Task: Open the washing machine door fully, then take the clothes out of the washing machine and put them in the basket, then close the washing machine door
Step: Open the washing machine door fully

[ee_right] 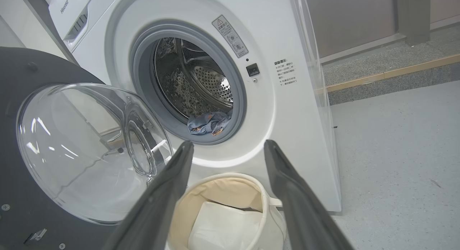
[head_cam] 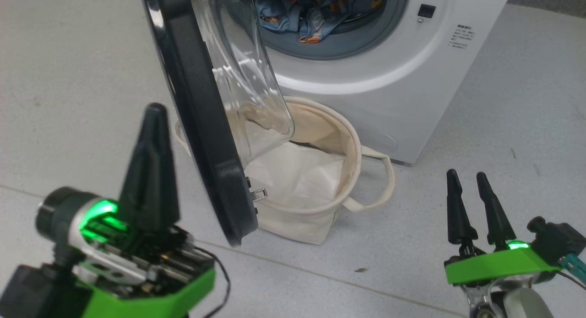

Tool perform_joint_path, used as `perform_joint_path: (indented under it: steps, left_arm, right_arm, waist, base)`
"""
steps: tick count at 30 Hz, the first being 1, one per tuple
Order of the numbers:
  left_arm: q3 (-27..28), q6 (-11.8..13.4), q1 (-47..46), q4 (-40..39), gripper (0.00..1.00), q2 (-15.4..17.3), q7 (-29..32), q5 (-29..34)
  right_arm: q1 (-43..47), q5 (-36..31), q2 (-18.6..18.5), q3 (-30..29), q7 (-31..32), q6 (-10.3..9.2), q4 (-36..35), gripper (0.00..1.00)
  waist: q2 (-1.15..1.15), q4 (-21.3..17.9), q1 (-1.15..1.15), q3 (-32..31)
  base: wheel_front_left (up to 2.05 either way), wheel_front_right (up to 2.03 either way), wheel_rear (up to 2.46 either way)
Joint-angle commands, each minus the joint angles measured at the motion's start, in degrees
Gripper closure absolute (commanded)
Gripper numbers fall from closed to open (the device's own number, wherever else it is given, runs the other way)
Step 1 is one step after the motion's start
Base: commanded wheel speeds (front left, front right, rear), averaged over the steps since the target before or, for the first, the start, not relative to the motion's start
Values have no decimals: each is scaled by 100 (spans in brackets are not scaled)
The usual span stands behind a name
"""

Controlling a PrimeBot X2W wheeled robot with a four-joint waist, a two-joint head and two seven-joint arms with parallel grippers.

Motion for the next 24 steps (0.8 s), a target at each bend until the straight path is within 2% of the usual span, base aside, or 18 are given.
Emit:
perform_joint_path:
  steps: [1, 5, 10, 19, 24]
  left_arm:
    - [126, -20, -209, -223, 100, 43, -24, 30]
    - [-399, -51, -193, -211, 100, 43, -24, 175]
    - [-1010, -58, -32, 378, 100, 43, -24, 413]
    - [-1584, -8, 27, 1421, 100, 74, 253, 710]
    - [-1620, 68, -83, 1991, 100, 114, 444, 811]
  right_arm:
    - [-231, 17, 11, 123, -70, 5, -178, 0]
    - [-272, 24, 12, 115, -70, 5, -172, 0]
    - [-265, 86, 12, 195, -70, 5, -135, 0]
    - [-217, 222, 12, 259, -70, 5, -89, 0]
    - [-253, 337, 12, 237, -70, 5, -68, 0]
  waist:
    - [0, -6, 0, 6]
    - [0, -3, 0, 14]
    - [0, -48, 0, -49]
    - [0, -103, 0, -55]
    - [0, -116, 0, -20]
  base:
    - [0, 0, 0]
    - [0, 0, 0]
    - [0, 0, 0]
    - [0, 0, 0]
    - [0, 0, 0]
